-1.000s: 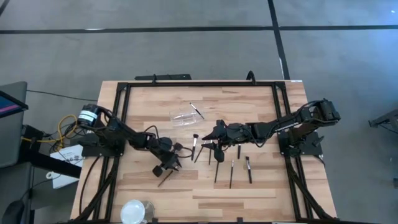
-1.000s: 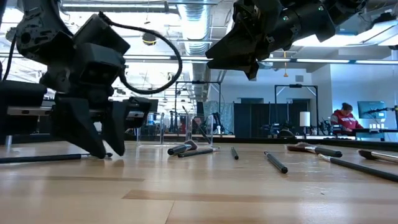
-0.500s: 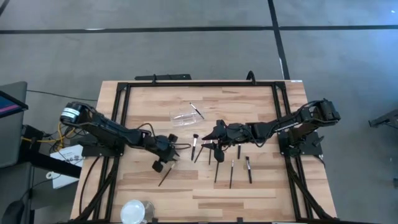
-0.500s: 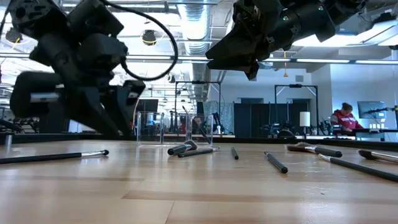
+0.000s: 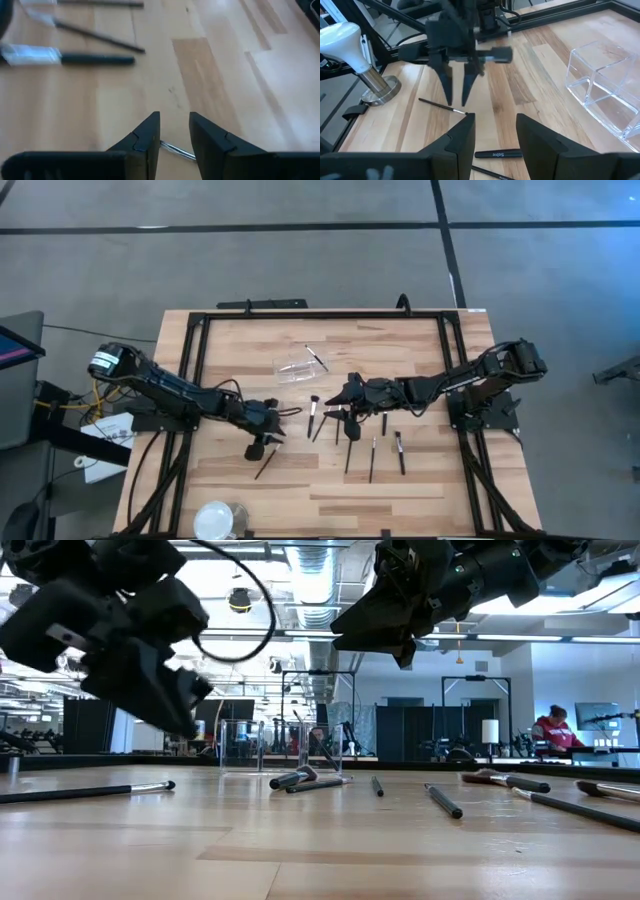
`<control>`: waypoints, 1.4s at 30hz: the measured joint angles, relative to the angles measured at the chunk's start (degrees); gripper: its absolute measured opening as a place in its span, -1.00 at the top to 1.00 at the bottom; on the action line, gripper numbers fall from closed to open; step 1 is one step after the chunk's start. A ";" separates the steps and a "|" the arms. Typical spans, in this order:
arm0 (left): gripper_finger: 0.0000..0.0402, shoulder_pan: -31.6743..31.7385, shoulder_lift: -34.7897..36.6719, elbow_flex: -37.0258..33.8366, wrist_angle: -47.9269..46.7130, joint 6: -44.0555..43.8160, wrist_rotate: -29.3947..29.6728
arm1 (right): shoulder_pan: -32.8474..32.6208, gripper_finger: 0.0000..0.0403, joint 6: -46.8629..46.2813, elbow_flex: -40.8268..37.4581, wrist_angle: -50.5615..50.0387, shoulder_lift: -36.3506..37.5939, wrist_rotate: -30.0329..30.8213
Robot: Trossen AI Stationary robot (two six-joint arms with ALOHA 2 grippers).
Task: Put items in baskets/containers
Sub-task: Put the black eyeshadow brush into the transparent organizer
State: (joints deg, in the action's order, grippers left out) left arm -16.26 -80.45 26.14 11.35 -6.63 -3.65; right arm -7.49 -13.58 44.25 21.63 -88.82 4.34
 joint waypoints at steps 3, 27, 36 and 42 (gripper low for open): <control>0.49 -3.19 -1.90 -0.80 0.07 -7.21 3.11 | 0.00 0.34 0.00 0.00 -0.13 0.00 0.00; 0.49 -14.98 -10.06 -1.43 4.27 -28.17 23.43 | 0.00 0.34 -0.02 0.00 -0.12 0.00 0.00; 0.75 -15.33 -14.46 -1.30 8.13 -22.80 27.77 | 0.00 0.34 0.02 -0.07 0.09 -0.59 0.09; 0.93 -12.86 -14.64 -1.34 10.27 -19.78 28.15 | 0.09 0.34 0.02 -0.02 0.72 -1.98 0.11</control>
State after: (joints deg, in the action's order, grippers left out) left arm -29.13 -95.09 24.80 21.63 -26.41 24.50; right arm -7.39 -13.57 44.23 22.35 -90.80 4.45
